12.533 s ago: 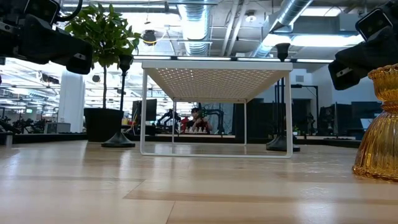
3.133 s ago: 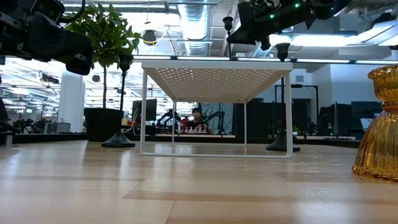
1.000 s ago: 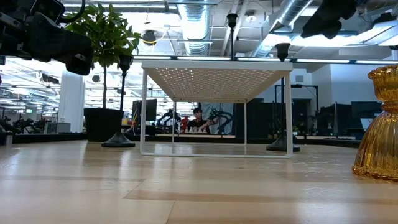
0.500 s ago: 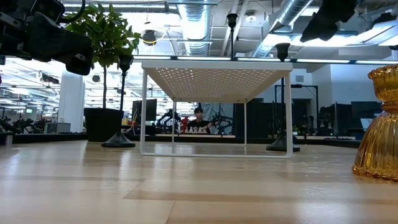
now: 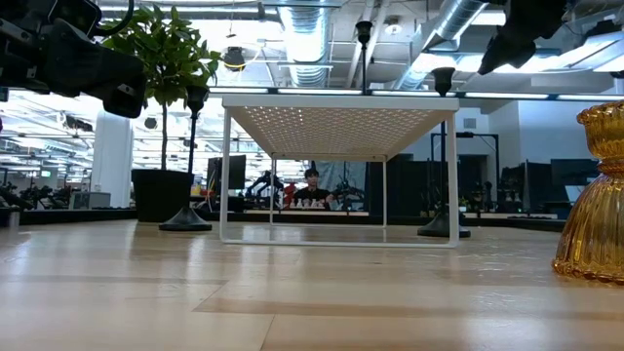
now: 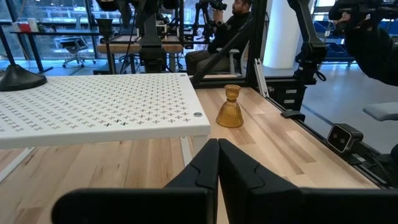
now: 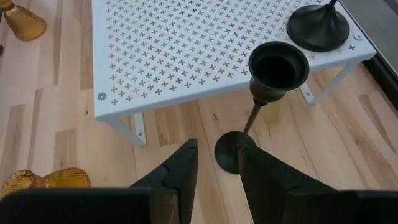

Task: Pick & Place candle stick holders
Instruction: Put the right black candle holder on the shelf

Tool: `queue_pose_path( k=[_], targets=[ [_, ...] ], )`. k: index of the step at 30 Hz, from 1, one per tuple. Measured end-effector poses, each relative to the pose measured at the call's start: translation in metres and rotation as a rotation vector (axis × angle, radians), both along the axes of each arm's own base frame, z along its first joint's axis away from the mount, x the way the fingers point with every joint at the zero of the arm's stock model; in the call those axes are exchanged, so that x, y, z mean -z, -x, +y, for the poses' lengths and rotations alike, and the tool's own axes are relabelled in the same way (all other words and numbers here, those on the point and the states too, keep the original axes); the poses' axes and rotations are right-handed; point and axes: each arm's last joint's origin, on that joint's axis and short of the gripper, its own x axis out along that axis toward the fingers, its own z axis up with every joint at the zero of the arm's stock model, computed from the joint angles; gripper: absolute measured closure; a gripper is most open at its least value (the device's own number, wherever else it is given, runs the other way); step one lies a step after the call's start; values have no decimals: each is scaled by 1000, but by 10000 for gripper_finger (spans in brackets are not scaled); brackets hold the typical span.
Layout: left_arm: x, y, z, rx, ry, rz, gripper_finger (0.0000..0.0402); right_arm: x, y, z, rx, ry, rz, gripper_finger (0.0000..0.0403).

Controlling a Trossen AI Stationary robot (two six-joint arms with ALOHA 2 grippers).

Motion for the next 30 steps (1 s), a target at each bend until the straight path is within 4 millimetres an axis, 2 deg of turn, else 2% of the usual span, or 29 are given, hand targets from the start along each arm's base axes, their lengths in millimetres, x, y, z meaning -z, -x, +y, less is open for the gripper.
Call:
queue_pose_path(
  k=[15,20,26,30],
  targets=[
    [0,0,0,0,0,0,392,5,3,4,57,-65,52,295],
    [1,-1,0,0,-4,13,392,6,1,11,42,25,60,301],
    [7,-5,-2,0,-21,71,392,8,0,20,14,93,55,328],
    [11,-8,-2,0,-32,107,392,26,-5,25,-24,161,-14,348]
  ],
)
